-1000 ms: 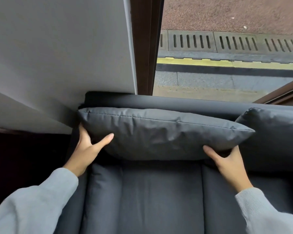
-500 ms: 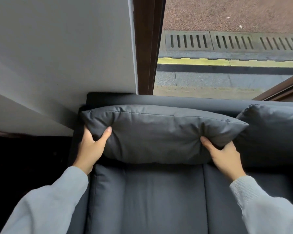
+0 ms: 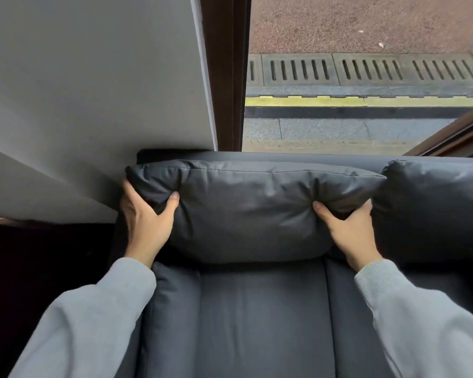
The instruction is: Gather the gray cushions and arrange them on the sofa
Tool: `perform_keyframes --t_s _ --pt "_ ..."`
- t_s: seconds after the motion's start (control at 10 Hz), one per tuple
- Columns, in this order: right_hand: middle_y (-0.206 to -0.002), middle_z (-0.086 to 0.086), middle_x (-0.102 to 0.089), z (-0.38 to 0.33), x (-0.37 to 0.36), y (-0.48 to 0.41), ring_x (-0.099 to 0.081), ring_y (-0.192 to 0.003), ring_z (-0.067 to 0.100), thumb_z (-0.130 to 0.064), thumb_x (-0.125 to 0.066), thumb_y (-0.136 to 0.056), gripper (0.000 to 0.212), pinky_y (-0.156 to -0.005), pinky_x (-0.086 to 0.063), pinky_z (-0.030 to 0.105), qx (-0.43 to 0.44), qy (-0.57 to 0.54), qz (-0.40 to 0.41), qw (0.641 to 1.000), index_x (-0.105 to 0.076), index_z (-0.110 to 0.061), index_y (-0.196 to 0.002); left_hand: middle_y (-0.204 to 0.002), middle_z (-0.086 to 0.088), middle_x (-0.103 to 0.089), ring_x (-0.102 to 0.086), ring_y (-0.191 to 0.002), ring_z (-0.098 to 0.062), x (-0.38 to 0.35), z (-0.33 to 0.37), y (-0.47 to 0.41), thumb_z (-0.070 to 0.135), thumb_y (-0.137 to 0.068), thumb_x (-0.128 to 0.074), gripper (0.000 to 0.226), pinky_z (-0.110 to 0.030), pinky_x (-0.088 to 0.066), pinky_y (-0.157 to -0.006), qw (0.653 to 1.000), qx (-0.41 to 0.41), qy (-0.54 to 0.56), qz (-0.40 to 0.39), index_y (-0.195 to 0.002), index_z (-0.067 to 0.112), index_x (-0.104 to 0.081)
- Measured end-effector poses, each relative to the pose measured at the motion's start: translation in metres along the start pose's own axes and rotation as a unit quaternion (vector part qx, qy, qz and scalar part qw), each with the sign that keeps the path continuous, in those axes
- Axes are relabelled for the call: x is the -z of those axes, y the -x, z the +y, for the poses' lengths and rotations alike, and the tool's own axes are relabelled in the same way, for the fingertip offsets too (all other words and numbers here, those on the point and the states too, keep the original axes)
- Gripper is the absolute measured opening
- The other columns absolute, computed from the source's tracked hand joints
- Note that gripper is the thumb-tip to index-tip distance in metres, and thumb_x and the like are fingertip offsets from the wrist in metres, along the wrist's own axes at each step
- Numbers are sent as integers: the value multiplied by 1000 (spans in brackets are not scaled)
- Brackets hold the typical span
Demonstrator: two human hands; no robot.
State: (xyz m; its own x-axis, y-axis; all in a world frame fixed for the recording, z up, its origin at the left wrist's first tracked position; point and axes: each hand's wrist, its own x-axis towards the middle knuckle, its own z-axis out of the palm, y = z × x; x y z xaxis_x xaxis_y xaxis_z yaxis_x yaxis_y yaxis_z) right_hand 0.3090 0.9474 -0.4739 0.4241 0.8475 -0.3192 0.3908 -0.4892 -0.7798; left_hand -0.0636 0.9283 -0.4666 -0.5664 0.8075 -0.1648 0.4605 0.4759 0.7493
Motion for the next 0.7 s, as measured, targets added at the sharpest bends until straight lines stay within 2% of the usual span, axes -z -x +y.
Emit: perform_keyframes --t_s 0.1,0.2,0.3,0.4,0.5,0.7 --pt "-169 18 -3 -3 4 28 -5 -158 26 -45 -84 -77 119 -125 -8 32 187 74 100 974 -5 -26 -165 -168 -25 -9 -13 -153 -45 4 8 30 40 -90 -68 92 -55 -22 -122 955 -248 -150 69 -163 22 -16" --pt "-170 19 15 -8 3 31 14 -157 35 -43 -78 -85 102 -127 -2 43 293 203 41 933 -17 -30 -165 -171 -7 16 14 -155 -42 -8 19 42 56 -92 -60 90 -71 -22 -116 899 -274 -329 -95 -161 46 -4" --pt "-169 19 20 -20 1 20 18 -155 42 -51 -75 -87 100 -126 -8 57 258 274 -39 926 -17 -30 -165 -164 4 38 31 -150 -39 -12 28 37 65 -93 -53 94 -72 -19 -116 887 -208 -385 -148 -154 55 18" --pt "-168 19 26 -30 12 14 20 -154 44 -61 -67 -88 104 -124 -10 54 238 344 -80 905 -2 -35 -165 -165 0 36 25 -152 -42 -11 41 40 65 -93 -51 93 -68 -17 -118 877 -182 -414 -161 -155 53 18" --pt "-166 18 32 -43 33 23 21 -154 45 -66 -59 -91 102 -123 -15 57 220 396 -125 883 9 -40 -163 -168 -4 29 22 -153 -41 2 65 65 66 -95 -47 91 -67 -12 -120 869 -162 -434 -175 -157 49 16" --pt "-165 16 34 -74 108 76 22 -154 43 -68 -48 -96 94 -125 -9 61 256 411 -117 867 13 -40 -162 -166 -4 33 28 -152 -37 36 137 146 71 -95 -39 89 -66 -2 -121 841 -239 -446 -192 -151 51 28"
